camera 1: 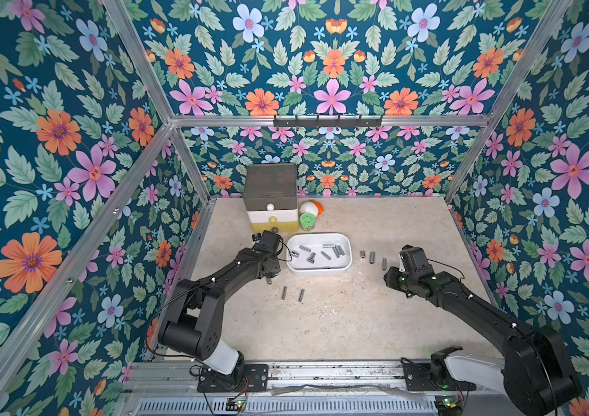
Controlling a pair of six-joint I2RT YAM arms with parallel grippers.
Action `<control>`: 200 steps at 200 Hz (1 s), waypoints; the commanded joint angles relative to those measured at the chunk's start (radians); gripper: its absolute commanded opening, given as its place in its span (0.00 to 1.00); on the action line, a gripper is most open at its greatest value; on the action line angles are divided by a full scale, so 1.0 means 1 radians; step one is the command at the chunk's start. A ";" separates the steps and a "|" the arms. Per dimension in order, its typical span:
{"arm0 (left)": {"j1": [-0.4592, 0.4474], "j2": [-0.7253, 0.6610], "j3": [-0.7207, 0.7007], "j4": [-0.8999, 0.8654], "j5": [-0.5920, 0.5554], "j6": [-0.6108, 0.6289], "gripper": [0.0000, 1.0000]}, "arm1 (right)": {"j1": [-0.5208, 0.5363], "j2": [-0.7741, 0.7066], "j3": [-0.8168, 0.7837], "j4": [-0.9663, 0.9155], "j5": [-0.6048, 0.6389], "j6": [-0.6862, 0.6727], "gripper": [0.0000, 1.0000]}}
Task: Take out the socket from the storage box
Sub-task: Place the socket head at the center of the board, then pick up the socket head from the storage box.
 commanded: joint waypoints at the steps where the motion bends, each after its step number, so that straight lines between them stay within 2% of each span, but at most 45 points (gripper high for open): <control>1: -0.001 -0.069 0.031 -0.082 -0.006 0.007 0.50 | 0.013 -0.005 0.042 -0.011 -0.022 -0.015 0.37; 22: 0.000 -0.158 0.060 -0.136 0.015 0.014 0.52 | 0.071 0.035 0.141 -0.034 -0.003 -0.043 0.37; 46: -0.001 -0.248 0.086 -0.223 0.019 0.033 0.52 | 0.174 0.165 0.313 -0.067 0.014 -0.090 0.36; 77: -0.001 -0.357 0.067 -0.314 -0.013 0.051 0.52 | 0.312 0.440 0.617 -0.152 0.081 -0.151 0.36; 93: -0.001 -0.415 0.035 -0.338 -0.015 0.061 0.52 | 0.355 0.630 0.807 -0.251 0.118 -0.165 0.36; 124: -0.001 -0.523 -0.035 -0.347 -0.015 0.064 0.54 | 0.372 0.912 1.126 -0.334 0.095 -0.195 0.36; 157: -0.001 -0.576 -0.046 -0.307 0.017 0.093 0.56 | 0.375 1.121 1.404 -0.422 0.121 -0.247 0.36; 200: -0.001 -0.563 -0.062 -0.293 0.018 0.094 0.57 | 0.376 1.288 1.602 -0.491 0.081 -0.296 0.37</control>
